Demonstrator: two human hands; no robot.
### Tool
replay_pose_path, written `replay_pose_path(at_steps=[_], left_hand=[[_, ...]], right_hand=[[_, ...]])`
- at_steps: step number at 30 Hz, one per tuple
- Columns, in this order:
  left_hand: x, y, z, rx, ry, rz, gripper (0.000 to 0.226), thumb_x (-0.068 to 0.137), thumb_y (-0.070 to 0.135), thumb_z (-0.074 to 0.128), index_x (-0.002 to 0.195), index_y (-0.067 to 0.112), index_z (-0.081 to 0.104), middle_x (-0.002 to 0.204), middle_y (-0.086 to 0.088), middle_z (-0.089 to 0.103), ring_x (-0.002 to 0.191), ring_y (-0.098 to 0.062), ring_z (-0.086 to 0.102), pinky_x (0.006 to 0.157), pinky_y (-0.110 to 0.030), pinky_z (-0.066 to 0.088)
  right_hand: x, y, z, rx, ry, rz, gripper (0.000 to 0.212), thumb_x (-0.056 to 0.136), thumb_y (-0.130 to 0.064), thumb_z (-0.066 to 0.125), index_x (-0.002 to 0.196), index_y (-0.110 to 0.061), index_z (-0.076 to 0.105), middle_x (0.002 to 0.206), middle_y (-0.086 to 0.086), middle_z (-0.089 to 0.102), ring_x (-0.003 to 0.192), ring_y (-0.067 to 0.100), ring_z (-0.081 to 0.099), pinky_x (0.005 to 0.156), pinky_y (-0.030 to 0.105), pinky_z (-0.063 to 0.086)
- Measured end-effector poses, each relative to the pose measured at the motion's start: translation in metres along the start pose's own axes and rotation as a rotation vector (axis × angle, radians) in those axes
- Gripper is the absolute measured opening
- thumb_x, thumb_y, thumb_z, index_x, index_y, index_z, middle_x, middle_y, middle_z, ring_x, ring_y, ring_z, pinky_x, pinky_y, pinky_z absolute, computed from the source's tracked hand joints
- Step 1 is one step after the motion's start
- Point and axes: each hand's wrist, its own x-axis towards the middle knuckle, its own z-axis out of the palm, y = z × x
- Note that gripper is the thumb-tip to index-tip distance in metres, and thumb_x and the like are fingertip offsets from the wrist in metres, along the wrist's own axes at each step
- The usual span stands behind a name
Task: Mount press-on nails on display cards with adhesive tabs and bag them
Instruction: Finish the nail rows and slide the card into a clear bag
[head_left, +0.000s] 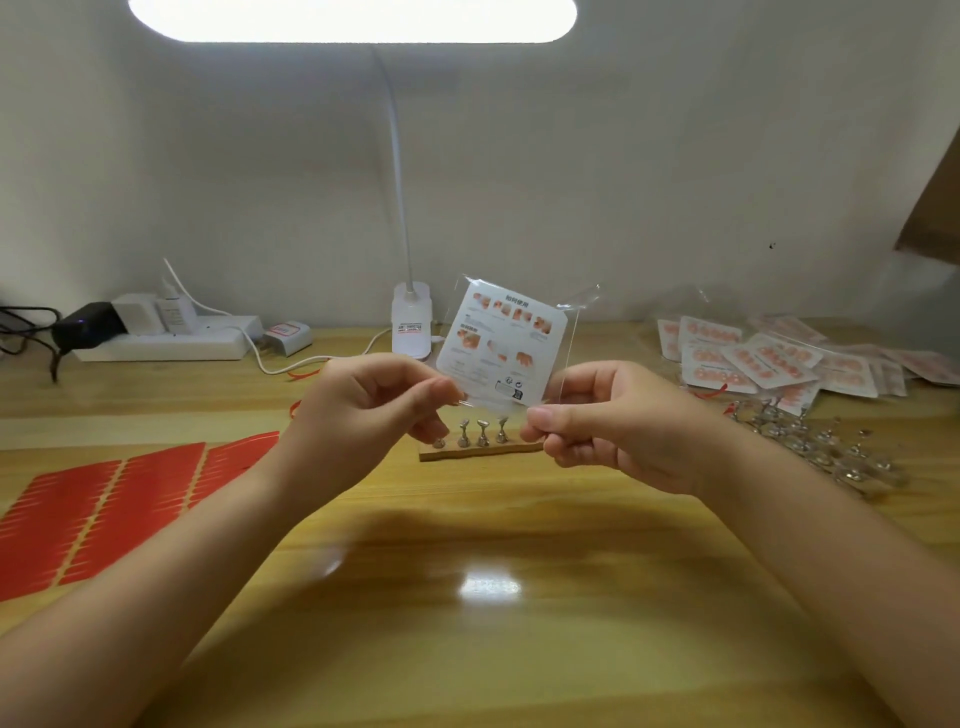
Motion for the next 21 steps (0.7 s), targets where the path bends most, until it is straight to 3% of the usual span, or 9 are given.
replay_pose_path(at_steps=[9, 12, 16, 21], left_hand=[[-0.002, 0.0, 0.008, -0.035, 0.147, -0.07, 0.026, 0.077, 0.036, 0.068, 0.081, 0.011, 0.073, 0.071, -0.008, 0.073, 0.064, -0.021, 0.071, 0.061, -0.025, 0.058], [-0.002, -0.001, 0.01, -0.008, 0.209, -0.087, 0.025, 0.081, 0.033, 0.068, 0.079, 0.009, 0.072, 0.068, -0.008, 0.071, 0.061, -0.021, 0.07, 0.059, -0.025, 0.057], [-0.003, 0.0, 0.012, 0.04, 0.249, -0.08, 0.026, 0.081, 0.034, 0.068, 0.079, 0.009, 0.071, 0.066, -0.006, 0.071, 0.06, -0.02, 0.07, 0.059, -0.025, 0.058], [-0.004, 0.001, 0.016, 0.069, 0.267, -0.07, 0.025, 0.081, 0.033, 0.069, 0.077, 0.008, 0.07, 0.065, -0.006, 0.07, 0.058, -0.018, 0.069, 0.059, -0.025, 0.058]], right_hand=[[0.0, 0.0, 0.001, 0.163, -0.007, 0.037, 0.04, 0.076, -0.013, 0.068, 0.112, 0.003, 0.062, 0.092, 0.018, 0.073, 0.07, 0.017, 0.07, 0.063, 0.025, 0.057], [0.0, -0.002, 0.005, 0.235, -0.048, 0.048, 0.039, 0.079, -0.023, 0.066, 0.11, 0.0, 0.063, 0.098, 0.02, 0.072, 0.078, 0.024, 0.072, 0.066, 0.029, 0.059], [0.0, -0.003, 0.009, 0.264, -0.032, 0.053, 0.061, 0.065, -0.044, 0.075, 0.106, -0.001, 0.061, 0.1, 0.022, 0.072, 0.085, 0.03, 0.072, 0.068, 0.032, 0.059], [0.0, 0.003, 0.013, 0.168, 0.046, -0.03, 0.034, 0.07, -0.021, 0.075, 0.096, -0.001, 0.067, 0.09, 0.017, 0.074, 0.076, 0.022, 0.073, 0.064, 0.025, 0.057]])
